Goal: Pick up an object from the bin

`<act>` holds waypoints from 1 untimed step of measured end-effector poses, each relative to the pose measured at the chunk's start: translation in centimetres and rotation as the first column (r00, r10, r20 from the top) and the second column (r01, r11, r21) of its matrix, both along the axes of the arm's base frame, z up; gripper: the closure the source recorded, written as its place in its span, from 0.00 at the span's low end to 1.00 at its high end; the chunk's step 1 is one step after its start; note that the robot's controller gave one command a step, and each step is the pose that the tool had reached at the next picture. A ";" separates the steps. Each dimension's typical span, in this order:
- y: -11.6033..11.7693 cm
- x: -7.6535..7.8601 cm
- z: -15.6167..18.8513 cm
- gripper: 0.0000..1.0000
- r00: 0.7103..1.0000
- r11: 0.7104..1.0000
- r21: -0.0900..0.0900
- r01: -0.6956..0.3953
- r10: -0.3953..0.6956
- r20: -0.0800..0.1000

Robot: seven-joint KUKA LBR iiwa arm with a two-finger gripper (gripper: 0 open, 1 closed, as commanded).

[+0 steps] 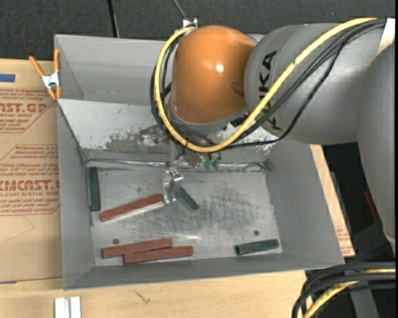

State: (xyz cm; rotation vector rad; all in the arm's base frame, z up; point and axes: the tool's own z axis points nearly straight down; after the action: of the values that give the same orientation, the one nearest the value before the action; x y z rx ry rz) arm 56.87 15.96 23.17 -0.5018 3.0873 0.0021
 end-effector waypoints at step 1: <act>1.6 -1.8 -7.8 0.00 1.000 1.000 0.000 -0.019 0.019 -0.008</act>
Offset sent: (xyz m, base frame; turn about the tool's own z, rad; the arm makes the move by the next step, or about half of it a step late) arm -0.0225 0.0072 -0.1617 -0.0451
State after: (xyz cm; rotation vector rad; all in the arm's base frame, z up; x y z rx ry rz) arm 55.04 17.59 15.34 -0.5330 3.0903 0.0035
